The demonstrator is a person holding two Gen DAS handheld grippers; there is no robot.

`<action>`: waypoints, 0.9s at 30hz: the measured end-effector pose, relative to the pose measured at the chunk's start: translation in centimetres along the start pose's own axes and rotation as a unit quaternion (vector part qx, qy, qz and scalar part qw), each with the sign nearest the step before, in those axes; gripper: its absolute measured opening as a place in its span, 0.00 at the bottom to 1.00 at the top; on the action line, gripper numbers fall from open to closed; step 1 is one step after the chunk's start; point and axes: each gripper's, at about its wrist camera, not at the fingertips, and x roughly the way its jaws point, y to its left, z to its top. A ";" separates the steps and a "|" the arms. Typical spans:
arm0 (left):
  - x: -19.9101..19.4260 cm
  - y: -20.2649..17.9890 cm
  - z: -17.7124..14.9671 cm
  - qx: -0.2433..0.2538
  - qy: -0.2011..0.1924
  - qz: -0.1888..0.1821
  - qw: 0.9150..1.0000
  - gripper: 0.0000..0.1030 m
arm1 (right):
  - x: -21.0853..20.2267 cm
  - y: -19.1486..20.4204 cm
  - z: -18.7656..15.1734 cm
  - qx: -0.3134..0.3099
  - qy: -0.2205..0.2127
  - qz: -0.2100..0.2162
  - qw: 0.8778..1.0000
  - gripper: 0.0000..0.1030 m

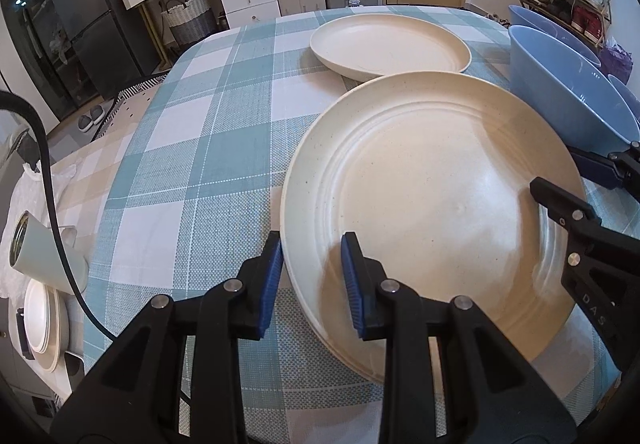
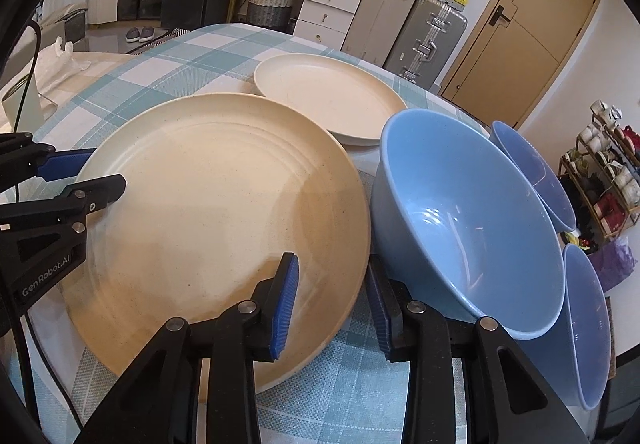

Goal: Organize plates and bowls

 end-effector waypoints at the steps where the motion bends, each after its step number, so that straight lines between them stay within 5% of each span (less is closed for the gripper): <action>1: 0.0 0.0 0.0 0.001 0.000 -0.001 1.000 0.25 | 0.0 0.1 0.0 -0.002 0.000 -0.002 1.000 0.33; 6: 0.0 0.3 0.1 -0.006 0.002 -0.012 1.000 0.29 | 0.1 0.2 -0.1 -0.008 0.002 0.000 1.000 0.37; 13: -1.0 0.4 0.4 -0.010 -0.011 -0.028 1.000 0.52 | -0.7 0.6 0.1 -0.015 -0.010 0.013 1.000 0.52; 17: -2.0 0.9 0.7 -0.021 -0.020 -0.038 0.999 0.71 | -1.2 0.5 0.4 -0.013 -0.016 0.032 0.999 0.63; 24: -4.4 2.2 1.3 -0.043 -0.036 -0.063 0.996 0.77 | -3.4 0.6 1.2 -0.013 -0.034 0.078 0.996 0.88; 27: -5.4 3.1 1.4 -0.059 -0.041 -0.072 0.995 0.87 | -4.7 1.0 1.5 -0.016 -0.047 0.092 0.995 0.94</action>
